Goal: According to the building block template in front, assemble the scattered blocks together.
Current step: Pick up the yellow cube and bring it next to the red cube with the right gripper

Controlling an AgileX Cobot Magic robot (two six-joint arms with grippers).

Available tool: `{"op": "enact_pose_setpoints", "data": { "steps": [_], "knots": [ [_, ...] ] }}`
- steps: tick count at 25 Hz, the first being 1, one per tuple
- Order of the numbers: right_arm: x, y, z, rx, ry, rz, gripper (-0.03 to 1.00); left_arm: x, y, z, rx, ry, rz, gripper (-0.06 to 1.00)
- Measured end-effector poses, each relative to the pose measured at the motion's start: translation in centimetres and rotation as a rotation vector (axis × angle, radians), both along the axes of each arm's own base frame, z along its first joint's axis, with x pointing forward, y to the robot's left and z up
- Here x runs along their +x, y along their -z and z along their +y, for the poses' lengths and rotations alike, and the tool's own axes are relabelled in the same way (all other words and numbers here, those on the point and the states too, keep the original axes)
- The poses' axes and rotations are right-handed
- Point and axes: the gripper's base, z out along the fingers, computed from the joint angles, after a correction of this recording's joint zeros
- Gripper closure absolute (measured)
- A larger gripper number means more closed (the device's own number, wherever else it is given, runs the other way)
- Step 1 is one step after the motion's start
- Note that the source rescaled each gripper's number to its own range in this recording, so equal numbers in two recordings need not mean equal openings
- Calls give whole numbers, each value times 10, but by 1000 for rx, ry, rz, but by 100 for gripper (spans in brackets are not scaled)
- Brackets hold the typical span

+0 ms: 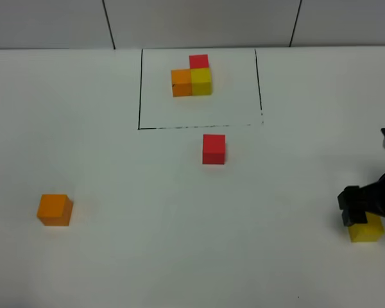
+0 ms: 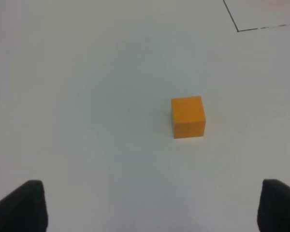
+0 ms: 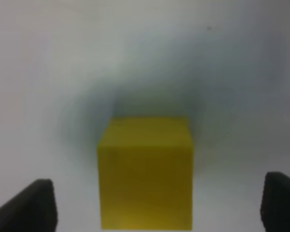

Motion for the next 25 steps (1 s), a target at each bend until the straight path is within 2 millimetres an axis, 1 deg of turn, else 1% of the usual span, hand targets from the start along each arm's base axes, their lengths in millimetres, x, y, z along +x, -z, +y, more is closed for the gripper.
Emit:
{"op": "enact_pose_setpoints", "data": {
  "steps": [4,7,10,16,18,23,25],
  "knots": [
    [-2,20,1,14,13,33,25,0,0,0,0,0,0,-5],
    [-6,32,2,32,11,41,25,0,0,0,0,0,0,-5],
    [-5,35,3,44,10,22,25,0,0,0,0,0,0,-5],
    [-4,35,4,48,9,8,25,0,0,0,0,0,0,-5],
    [-4,35,4,48,8,8,28,0,0,0,0,0,0,-5],
    [-4,35,4,49,7,16,43,0,0,0,0,0,0,-5],
    [-5,35,4,49,7,22,47,0,0,0,0,0,0,-5]
  ]
}}
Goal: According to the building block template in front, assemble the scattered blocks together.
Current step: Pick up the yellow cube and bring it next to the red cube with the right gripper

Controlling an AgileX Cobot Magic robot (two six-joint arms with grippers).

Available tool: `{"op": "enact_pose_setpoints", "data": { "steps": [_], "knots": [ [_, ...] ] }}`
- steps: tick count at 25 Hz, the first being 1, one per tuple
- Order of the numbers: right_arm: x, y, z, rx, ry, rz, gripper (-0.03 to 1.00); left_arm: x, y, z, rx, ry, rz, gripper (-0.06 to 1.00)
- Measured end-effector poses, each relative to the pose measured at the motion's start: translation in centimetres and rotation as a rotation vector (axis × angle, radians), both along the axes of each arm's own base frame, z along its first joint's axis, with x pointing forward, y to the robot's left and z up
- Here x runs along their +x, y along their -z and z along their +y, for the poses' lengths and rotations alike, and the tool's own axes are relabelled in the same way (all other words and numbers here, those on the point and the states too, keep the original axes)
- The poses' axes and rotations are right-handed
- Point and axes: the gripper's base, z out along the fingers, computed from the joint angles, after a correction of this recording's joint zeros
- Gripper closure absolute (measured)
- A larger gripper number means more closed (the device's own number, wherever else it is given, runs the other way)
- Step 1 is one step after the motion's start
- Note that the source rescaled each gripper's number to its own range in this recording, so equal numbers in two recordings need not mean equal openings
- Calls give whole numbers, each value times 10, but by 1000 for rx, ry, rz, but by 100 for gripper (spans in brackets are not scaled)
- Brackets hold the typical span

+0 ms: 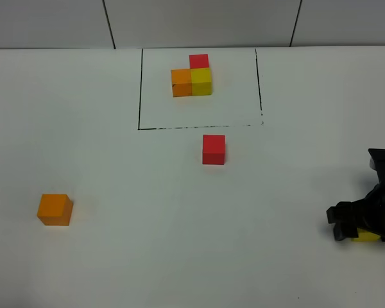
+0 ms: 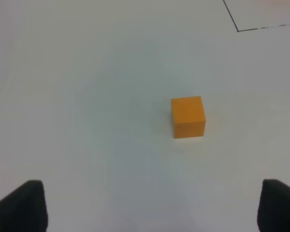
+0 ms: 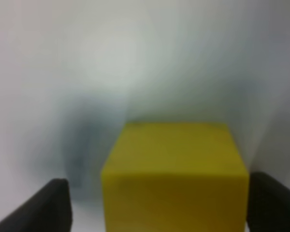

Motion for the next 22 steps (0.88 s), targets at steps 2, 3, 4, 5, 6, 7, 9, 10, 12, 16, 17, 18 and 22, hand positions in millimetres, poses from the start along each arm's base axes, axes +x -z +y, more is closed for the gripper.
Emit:
{"op": "enact_pose_setpoints", "data": {
  "steps": [2,3,4,5,6,7,9,10,12,16,17,18,22],
  "knots": [
    [-2,0,0,1,-2,17,54,0,0,0,0,0,0,-5],
    [-2,0,0,2,-2,24,61,0,0,0,0,0,0,-5],
    [-3,0,0,2,-3,27,68,0,0,0,0,0,0,-5],
    [-3,1,0,2,-3,29,80,0,0,0,0,0,0,-5],
    [-3,1,0,2,-3,30,94,0,0,0,0,0,0,-5],
    [-3,1,0,2,-3,31,96,0,0,0,0,0,0,-5],
    [-3,1,0,1,-3,29,96,0,0,0,0,0,0,-5],
    [-3,1,0,1,-2,26,96,0,0,0,0,0,0,-5],
    [-2,1,0,2,7,19,96,0,0,0,0,0,0,-5],
    [-3,0,1,13,31,27,96,0,0,0,0,0,0,-5],
    [-4,0,3,15,34,37,96,0,0,0,0,0,0,-5],
    [-4,-2,7,17,32,52,96,0,0,0,0,0,0,-5],
    [-5,-12,40,-1,-35,102,96,0,0,0,0,0,0,-5]
  ]
}}
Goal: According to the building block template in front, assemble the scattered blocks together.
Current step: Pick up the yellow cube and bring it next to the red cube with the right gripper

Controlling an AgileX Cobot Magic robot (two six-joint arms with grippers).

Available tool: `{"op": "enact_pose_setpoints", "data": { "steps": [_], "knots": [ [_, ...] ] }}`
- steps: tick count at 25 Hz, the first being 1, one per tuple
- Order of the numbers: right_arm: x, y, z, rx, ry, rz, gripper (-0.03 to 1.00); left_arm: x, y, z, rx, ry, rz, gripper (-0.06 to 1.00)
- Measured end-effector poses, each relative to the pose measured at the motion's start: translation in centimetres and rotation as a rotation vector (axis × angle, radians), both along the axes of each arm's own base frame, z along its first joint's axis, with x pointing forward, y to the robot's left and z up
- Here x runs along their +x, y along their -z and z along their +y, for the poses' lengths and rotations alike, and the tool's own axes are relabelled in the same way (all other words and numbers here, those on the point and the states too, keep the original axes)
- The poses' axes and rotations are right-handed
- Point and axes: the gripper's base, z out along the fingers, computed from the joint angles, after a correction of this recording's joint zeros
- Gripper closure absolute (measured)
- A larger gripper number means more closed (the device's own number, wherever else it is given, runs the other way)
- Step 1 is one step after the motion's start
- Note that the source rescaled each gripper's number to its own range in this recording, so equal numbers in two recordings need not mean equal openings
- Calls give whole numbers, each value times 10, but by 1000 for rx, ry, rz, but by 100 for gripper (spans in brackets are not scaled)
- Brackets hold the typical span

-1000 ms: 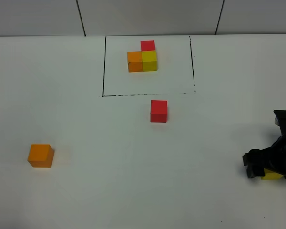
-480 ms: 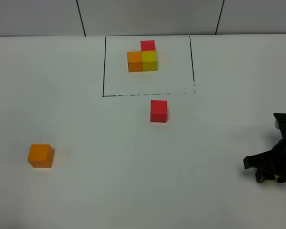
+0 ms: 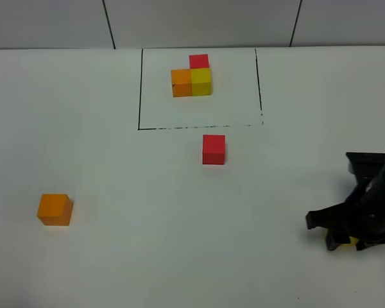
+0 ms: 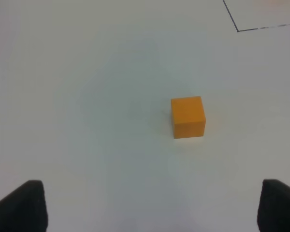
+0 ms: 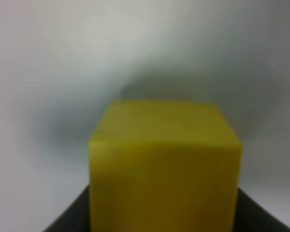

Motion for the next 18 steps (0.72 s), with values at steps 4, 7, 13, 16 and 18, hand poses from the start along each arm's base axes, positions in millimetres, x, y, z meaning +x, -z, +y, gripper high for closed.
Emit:
{"op": "enact_pose_setpoints", "data": {
  "steps": [4,7,13,16,18],
  "knots": [
    [7,-23,50,-46,-68,-34,96,0,0,0,0,0,0,-5],
    [13,-40,90,-69,-47,-86,96,0,0,0,0,0,0,-5],
    [29,-45,158,-120,-53,-139,96,0,0,0,0,0,0,-5],
    [39,-39,187,-106,-85,-153,96,0,0,0,0,0,0,-5],
    [46,-32,202,-100,-97,-158,96,0,0,0,0,0,0,-5]
  ]
}}
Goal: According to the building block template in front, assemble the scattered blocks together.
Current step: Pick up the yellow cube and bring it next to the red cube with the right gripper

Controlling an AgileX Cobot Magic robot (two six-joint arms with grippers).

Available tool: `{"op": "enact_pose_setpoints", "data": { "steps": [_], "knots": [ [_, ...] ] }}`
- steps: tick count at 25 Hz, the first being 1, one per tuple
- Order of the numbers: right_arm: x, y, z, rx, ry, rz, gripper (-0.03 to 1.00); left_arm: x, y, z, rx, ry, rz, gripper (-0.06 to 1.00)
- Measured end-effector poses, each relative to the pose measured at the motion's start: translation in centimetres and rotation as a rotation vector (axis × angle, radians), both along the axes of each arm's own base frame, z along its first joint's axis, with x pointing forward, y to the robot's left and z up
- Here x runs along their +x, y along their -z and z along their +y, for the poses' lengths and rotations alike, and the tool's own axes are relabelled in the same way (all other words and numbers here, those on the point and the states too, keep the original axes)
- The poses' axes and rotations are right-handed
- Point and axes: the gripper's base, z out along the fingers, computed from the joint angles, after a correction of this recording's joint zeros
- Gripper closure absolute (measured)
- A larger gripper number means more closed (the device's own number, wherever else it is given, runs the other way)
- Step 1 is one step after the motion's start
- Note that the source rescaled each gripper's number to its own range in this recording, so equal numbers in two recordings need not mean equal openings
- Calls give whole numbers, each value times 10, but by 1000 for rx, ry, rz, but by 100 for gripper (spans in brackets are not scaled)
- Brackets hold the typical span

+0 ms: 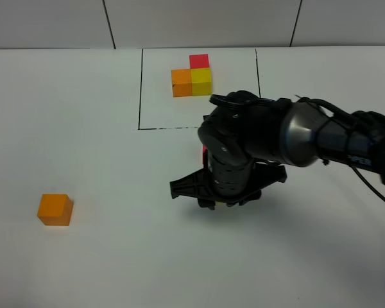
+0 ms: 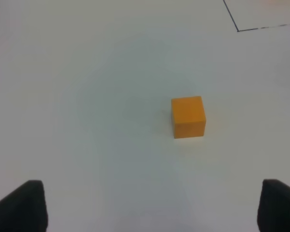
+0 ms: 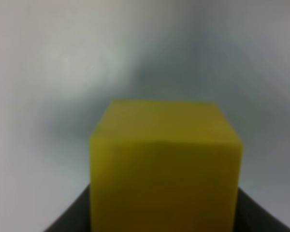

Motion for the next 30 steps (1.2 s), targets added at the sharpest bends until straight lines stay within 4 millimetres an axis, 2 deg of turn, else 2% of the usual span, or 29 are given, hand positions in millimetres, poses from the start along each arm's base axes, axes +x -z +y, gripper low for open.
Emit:
{"op": "enact_pose_setpoints", "data": {
  "steps": [3,8,17,30],
  "knots": [
    [11,7,14,6,-6,-7,96,0,0,0,0,0,0,-5],
    [21,21,24,-6,-12,3,96,0,0,0,0,0,0,-5],
    [40,41,15,13,35,5,96,0,0,0,0,0,0,-5],
    [48,46,10,26,58,13,97,0,0,0,0,0,0,-5]
  ]
}}
